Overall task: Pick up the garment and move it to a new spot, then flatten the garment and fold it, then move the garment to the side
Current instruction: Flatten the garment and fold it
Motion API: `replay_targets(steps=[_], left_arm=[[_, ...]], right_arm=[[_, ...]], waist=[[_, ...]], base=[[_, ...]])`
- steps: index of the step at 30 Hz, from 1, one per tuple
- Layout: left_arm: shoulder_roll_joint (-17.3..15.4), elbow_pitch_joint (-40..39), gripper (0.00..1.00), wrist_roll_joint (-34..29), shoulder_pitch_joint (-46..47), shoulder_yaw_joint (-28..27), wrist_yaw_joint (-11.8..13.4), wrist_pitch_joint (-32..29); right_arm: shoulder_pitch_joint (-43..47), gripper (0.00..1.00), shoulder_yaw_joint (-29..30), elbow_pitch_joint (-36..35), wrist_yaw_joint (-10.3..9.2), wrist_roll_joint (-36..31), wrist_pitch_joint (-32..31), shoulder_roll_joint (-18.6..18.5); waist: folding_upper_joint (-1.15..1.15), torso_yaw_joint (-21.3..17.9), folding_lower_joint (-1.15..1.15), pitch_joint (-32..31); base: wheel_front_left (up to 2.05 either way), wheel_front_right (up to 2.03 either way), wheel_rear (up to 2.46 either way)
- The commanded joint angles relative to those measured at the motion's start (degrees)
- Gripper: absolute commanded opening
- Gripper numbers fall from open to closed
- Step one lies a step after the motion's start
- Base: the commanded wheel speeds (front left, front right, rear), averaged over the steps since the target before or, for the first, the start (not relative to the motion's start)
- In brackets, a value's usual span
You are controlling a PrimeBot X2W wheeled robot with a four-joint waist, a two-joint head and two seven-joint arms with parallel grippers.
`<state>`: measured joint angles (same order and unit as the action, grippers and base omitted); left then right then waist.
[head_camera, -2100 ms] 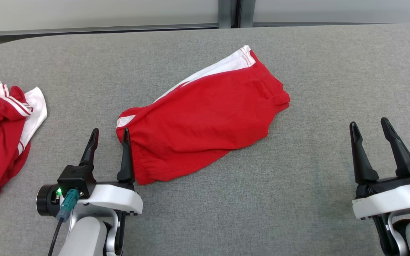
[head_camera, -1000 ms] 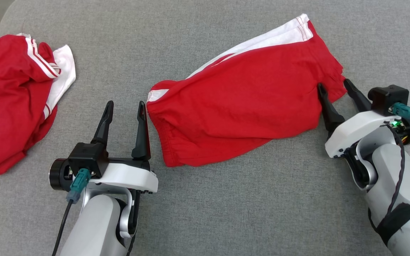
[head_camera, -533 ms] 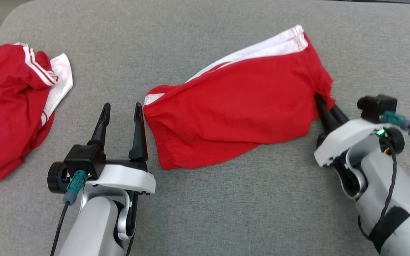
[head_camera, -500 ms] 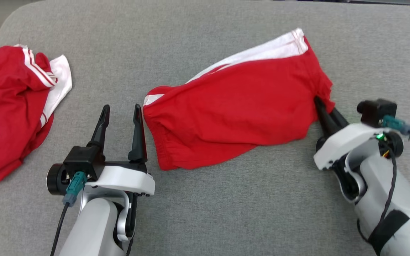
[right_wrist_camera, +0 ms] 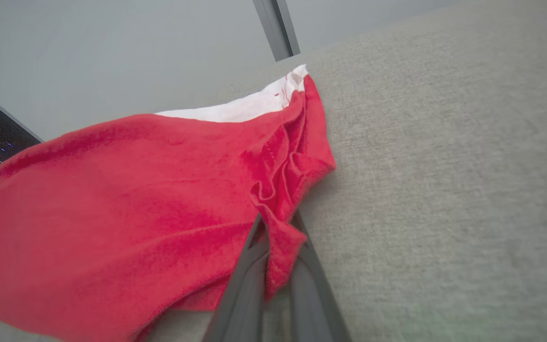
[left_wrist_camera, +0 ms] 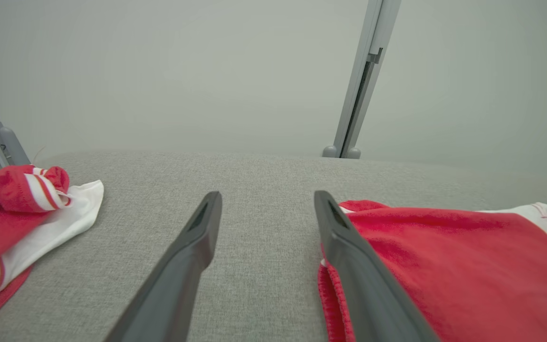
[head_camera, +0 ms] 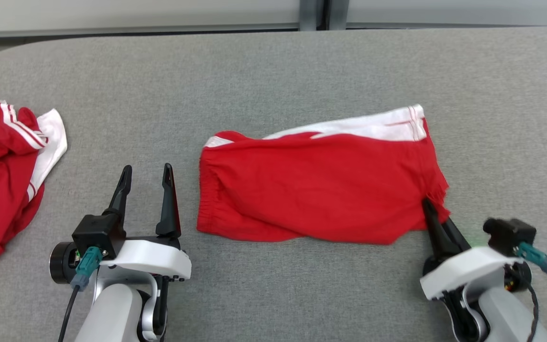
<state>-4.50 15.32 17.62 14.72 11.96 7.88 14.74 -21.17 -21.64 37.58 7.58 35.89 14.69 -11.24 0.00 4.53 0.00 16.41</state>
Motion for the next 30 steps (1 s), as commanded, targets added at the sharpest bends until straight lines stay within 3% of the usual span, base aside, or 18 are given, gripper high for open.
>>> replay_targets(steps=[1, 18, 30], left_arm=[[-0.5, -0.2, 1.0, 0.1, -0.5, -0.2, 0.2, -0.2], [-1.5, -2.0, 1.0, 0.6, -2.4, 1.1, 0.7, -2.0], [-1.2, -2.0, 1.0, 1.1, -1.2, 1.9, 0.6, -1.7]], right_arm=[[4.6, 0.0, 1.5, 0.6, -0.16, 0.4, 0.0, -0.4], [10.6, 0.0, 8.1, -3.6, -0.15, -2.1, -1.9, 0.7], [4.6, 0.0, 8.2, -11.7, -0.09, -7.3, -5.7, 0.4]], waist=[[0.0, -0.9, 0.0, -1.2], [0.0, -1.8, 0.0, -3.3], [0.0, -0.7, 0.0, -3.0]], base=[[0.0, 0.0, 0.0], [0.0, 0.0, 0.0], [0.0, 0.0, 0.0]])
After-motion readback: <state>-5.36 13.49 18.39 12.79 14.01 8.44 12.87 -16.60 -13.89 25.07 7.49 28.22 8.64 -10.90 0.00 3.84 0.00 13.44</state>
